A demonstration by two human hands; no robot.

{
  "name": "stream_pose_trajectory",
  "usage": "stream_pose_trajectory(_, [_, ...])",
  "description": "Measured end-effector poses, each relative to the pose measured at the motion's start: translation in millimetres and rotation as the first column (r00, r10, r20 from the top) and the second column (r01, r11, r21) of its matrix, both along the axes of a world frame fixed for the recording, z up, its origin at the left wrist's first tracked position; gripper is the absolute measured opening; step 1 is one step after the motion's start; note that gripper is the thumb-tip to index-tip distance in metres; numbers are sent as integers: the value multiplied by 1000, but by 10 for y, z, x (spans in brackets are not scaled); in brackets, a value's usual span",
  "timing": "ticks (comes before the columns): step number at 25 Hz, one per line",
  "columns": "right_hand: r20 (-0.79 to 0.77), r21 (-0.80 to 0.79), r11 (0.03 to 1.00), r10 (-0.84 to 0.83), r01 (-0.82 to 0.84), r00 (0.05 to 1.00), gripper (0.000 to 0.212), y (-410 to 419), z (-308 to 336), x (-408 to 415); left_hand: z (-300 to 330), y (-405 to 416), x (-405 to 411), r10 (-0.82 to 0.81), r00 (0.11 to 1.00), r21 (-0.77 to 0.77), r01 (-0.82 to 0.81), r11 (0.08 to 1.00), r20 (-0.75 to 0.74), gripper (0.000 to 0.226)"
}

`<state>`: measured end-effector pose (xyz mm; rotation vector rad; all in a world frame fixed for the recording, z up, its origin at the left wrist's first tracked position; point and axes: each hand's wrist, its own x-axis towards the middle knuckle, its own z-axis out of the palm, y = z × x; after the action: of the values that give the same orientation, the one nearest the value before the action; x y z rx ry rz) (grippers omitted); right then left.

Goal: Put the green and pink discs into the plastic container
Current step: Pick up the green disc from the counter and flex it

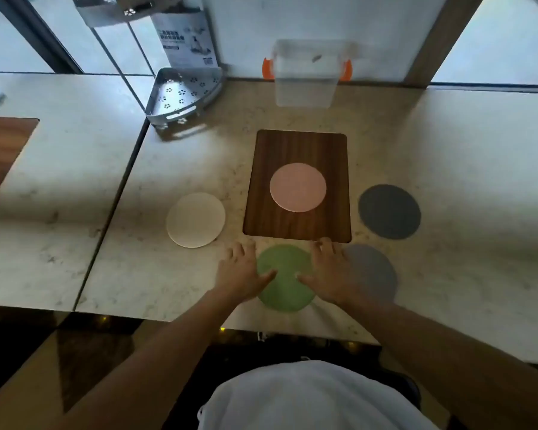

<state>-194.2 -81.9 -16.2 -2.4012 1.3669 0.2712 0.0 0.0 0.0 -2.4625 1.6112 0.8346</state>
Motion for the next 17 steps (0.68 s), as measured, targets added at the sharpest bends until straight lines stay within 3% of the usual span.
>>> stream_pose_trajectory(5, [-71,45,996,-68,72,995,73,93,-75,-20,-169,75,-110,118,981,27,-115,993,-154,66])
stream_pose_trajectory(12, [-3,103,973,-208,207,978,59,266,-70,35,-287,109,-251,267,945,-67,-284,957,-187,34])
stream_pose_trajectory(17, [199,248,919,-357,306,912,40,235,-10,-9,-377,94,-190,444,854,-97,-483,870,-272,29])
